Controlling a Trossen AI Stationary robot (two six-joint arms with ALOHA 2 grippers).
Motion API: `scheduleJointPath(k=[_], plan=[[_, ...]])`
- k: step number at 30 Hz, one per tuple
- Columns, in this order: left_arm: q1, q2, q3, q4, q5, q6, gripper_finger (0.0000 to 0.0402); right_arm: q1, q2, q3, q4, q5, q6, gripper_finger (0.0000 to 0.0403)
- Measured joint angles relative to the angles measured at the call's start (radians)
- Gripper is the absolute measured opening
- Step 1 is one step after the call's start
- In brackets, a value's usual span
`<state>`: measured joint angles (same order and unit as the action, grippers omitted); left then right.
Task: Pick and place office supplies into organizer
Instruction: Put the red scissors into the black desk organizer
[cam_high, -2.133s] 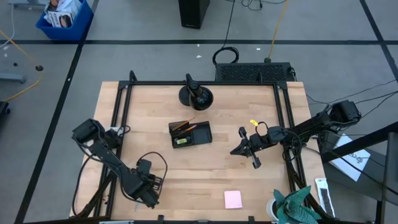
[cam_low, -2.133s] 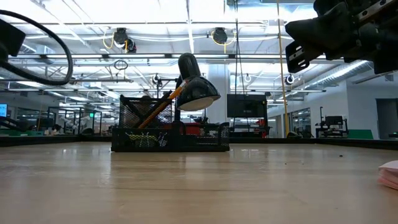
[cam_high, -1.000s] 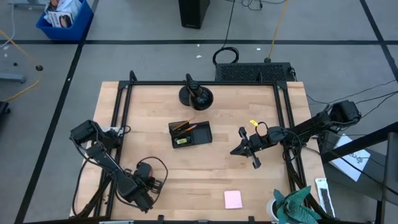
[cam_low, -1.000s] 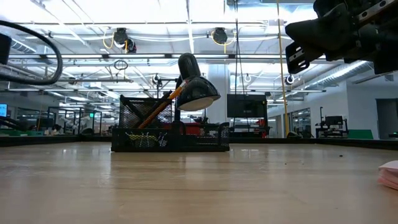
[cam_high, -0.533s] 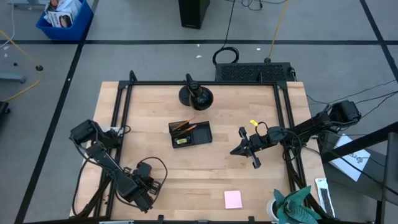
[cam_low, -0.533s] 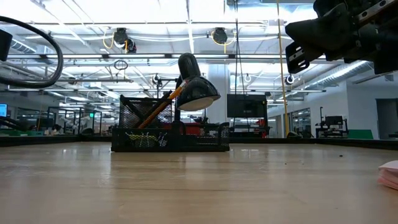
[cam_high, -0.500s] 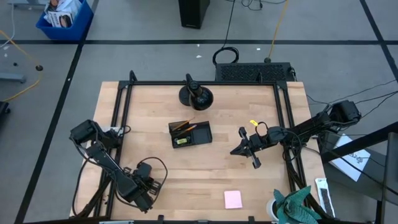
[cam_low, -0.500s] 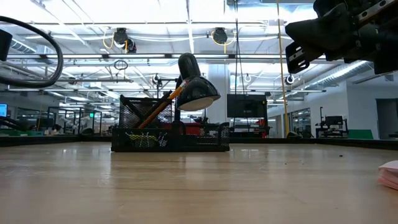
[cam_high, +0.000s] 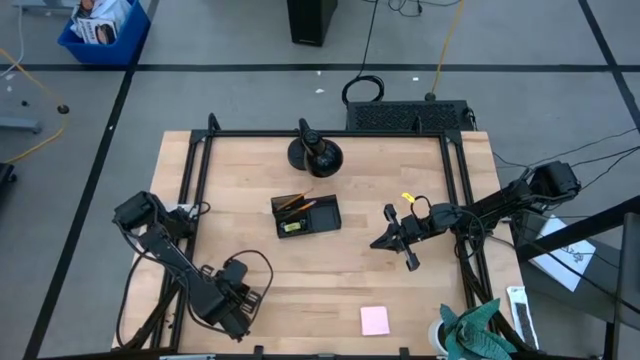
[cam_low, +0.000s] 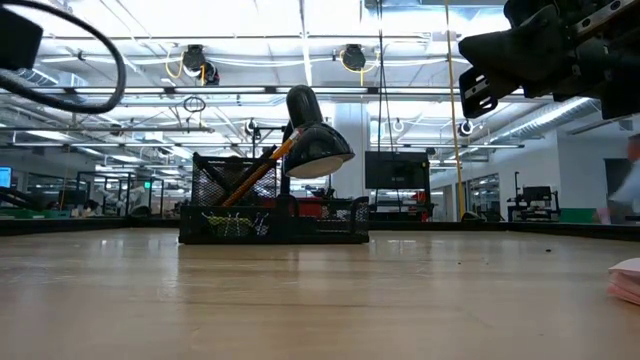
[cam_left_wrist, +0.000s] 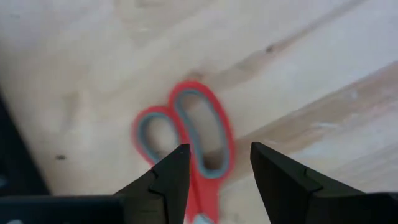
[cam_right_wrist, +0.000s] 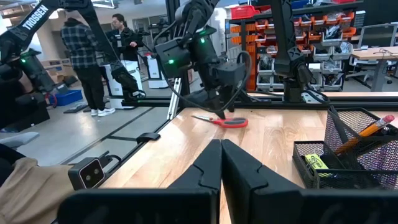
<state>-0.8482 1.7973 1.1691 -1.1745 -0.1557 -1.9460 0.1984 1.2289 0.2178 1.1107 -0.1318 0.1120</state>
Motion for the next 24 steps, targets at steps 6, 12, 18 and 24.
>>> scheduleJointPath(k=[6,12,18,24], plan=[[-0.011,0.0,0.001,-0.052,0.017,-0.043,0.0175,0.0,0.0,0.0,0.0,0.0,0.0,0.0004],[-0.027,0.0,-0.018,-0.005,-0.022,-0.074,0.0175,0.0,0.0,0.0,0.0,0.0,0.0,0.0004],[-0.033,-0.001,-0.082,0.033,-0.018,-0.104,0.0175,0.0,0.0,0.0,-0.001,0.0,0.0,0.0004],[-0.035,-0.006,-0.177,0.2,-0.005,-0.106,0.0174,0.0,0.0,0.0,-0.001,0.0,0.0,0.0004]])
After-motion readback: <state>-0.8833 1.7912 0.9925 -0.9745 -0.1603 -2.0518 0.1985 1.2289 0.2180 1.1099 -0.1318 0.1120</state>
